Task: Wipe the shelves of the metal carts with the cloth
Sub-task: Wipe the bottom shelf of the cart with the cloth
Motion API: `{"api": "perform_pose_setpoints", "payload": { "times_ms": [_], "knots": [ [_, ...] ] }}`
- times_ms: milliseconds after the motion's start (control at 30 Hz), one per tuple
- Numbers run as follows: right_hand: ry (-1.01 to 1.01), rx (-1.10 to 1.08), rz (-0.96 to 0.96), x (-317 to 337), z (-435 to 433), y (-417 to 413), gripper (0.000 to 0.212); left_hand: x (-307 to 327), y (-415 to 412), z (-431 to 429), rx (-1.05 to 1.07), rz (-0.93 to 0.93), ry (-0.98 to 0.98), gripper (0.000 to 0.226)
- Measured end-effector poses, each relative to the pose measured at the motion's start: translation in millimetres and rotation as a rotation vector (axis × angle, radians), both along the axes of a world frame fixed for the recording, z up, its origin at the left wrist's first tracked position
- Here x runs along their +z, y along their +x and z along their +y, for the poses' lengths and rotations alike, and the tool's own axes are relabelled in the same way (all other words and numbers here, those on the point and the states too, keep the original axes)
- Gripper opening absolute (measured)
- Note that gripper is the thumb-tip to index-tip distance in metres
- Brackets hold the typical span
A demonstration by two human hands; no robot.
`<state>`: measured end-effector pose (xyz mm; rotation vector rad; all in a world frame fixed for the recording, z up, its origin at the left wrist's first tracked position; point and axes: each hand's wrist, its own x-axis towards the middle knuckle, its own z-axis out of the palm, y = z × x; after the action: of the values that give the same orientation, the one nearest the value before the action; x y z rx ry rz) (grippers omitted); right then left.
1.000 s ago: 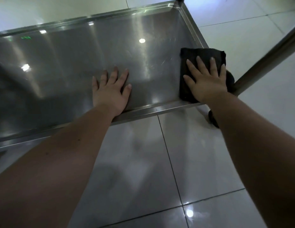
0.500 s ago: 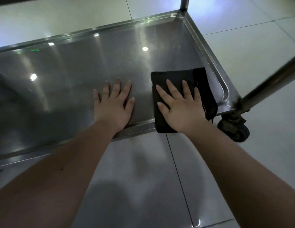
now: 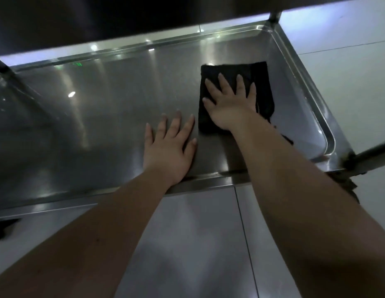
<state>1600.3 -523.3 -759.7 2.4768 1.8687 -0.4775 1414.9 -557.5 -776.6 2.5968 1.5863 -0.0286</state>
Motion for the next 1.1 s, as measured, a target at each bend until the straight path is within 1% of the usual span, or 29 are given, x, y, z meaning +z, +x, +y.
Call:
{"api": "perform_pose_setpoints", "payload": {
  "times_ms": [67,167,267,333,433,600,700,767,867,933,1000,1100],
  "knots": [
    [0.012,0.042,0.026,-2.0,-45.3,-12.9,0.057,0.7,0.7,0.4,0.001,0.012,-0.004,0.057],
    [0.089,0.090,0.010,-0.7,-124.7,-38.8,0.056,0.1,0.2,-1.0,0.002,0.019,0.007,0.056],
    [0.030,0.138,0.017,3.0,-158.9,-49.2,0.058,-0.1,0.2,-3.0,0.000,0.004,0.006,0.056],
    [0.063,0.136,-0.001,0.9,-151.2,-45.9,0.054,0.7,0.7,-3.6,-0.001,0.004,0.011,0.057],
    [0.115,0.102,0.002,-4.6,-101.3,-32.1,0.050,0.9,1.5,-3.9,0.000,0.012,0.012,0.056],
    [0.071,0.005,-0.033,-7.7,10.7,-14.2,0.053,-0.5,-0.8,-3.0,0.004,0.001,0.010,0.058],
    [0.053,-0.002,-0.047,-8.7,32.0,-14.2,0.054,0.7,-1.2,-1.6,0.014,-0.002,-0.006,0.063],
    [0.047,0.010,-0.028,-5.4,17.4,-12.7,0.054,0.2,-0.8,-1.6,0.013,0.000,-0.009,0.064],
    [0.048,0.036,0.000,-3.5,-43.6,-10.9,0.055,-0.6,-1.3,-1.5,0.021,-0.015,-0.005,0.061],
    [0.061,0.065,-0.023,-3.7,-98.1,-8.3,0.055,-0.5,-1.7,-1.5,0.023,-0.026,-0.015,0.060],
    [0.071,0.102,-0.067,-4.0,-135.0,0.1,0.056,-0.8,-1.5,-1.7,0.019,-0.035,-0.012,0.059],
    [0.037,0.108,-0.035,-4.5,-125.8,33.0,0.055,-1.5,-0.8,-0.9,0.014,-0.036,-0.002,0.059]
  ]
}}
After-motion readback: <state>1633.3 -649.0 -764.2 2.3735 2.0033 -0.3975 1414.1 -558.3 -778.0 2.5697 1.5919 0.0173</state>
